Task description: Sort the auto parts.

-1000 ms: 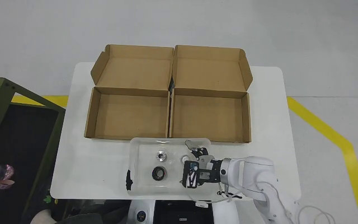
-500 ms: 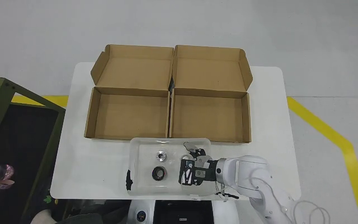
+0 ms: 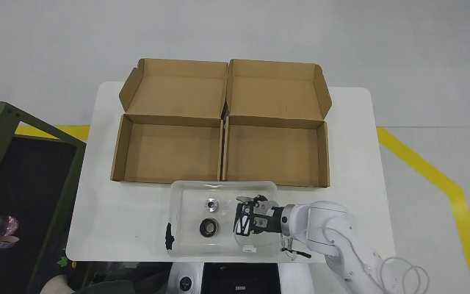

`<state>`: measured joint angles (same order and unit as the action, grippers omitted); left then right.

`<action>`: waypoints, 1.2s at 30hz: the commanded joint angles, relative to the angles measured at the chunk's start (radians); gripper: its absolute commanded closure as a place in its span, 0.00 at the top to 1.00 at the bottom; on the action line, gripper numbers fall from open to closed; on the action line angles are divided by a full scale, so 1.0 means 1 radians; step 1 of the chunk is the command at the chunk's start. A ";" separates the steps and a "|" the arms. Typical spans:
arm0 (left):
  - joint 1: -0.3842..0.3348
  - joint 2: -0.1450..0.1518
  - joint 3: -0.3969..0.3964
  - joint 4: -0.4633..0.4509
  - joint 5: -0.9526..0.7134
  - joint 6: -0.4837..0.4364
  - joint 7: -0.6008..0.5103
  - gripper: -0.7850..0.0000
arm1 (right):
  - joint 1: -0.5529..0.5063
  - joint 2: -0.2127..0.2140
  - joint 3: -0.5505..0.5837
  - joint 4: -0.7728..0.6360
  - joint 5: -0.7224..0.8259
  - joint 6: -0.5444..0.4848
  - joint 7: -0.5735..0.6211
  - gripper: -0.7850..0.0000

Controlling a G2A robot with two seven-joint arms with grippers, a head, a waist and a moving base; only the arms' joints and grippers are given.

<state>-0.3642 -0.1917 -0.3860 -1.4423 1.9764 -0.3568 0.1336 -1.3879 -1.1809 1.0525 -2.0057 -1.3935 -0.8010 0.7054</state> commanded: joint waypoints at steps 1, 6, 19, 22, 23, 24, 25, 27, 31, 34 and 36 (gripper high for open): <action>0.000 0.000 0.000 0.000 0.000 0.000 0.000 1.00 | 0.003 0.001 -0.004 0.004 -0.001 0.006 0.002 0.32; 0.000 0.000 0.000 0.000 0.000 0.000 0.000 1.00 | 0.009 0.004 -0.010 0.006 0.004 0.011 0.000 0.00; 0.000 0.000 0.000 0.000 0.000 0.000 0.000 1.00 | 0.020 0.018 0.006 -0.055 0.037 -0.052 -0.155 0.00; 0.000 0.000 0.000 0.000 0.000 0.000 0.000 1.00 | 0.024 0.022 0.017 -0.067 0.035 -0.065 -0.208 0.00; 0.000 0.000 0.000 0.000 0.000 0.000 0.000 1.00 | 0.026 0.023 0.020 -0.072 0.034 -0.068 -0.229 0.00; 0.000 0.000 0.000 0.000 0.000 0.000 0.000 1.00 | 0.028 0.024 0.024 -0.073 0.031 -0.069 -0.247 0.00; 0.000 0.000 0.000 0.000 0.000 0.000 0.000 1.00 | 0.030 0.025 0.028 -0.073 0.029 -0.069 -0.265 0.00; 0.000 0.000 0.000 0.000 0.000 0.000 0.000 1.00 | 0.037 0.026 0.034 -0.067 0.027 -0.071 -0.300 0.00; 0.000 0.000 0.000 0.000 0.000 0.000 0.000 1.00 | 0.053 0.029 0.049 -0.058 0.028 -0.070 -0.358 0.00; 0.000 0.000 0.000 0.000 0.000 0.000 0.000 1.00 | 0.061 0.031 0.060 -0.057 0.032 -0.070 -0.394 0.00; 0.000 0.000 0.000 0.000 0.000 0.000 0.000 1.00 | 0.066 0.033 0.070 -0.055 0.037 -0.067 -0.413 0.00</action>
<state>-0.3642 -0.1917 -0.3860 -1.4423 1.9764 -0.3568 0.1336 -1.3241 -1.1486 1.1180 -2.0614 -1.3582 -0.8695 0.2997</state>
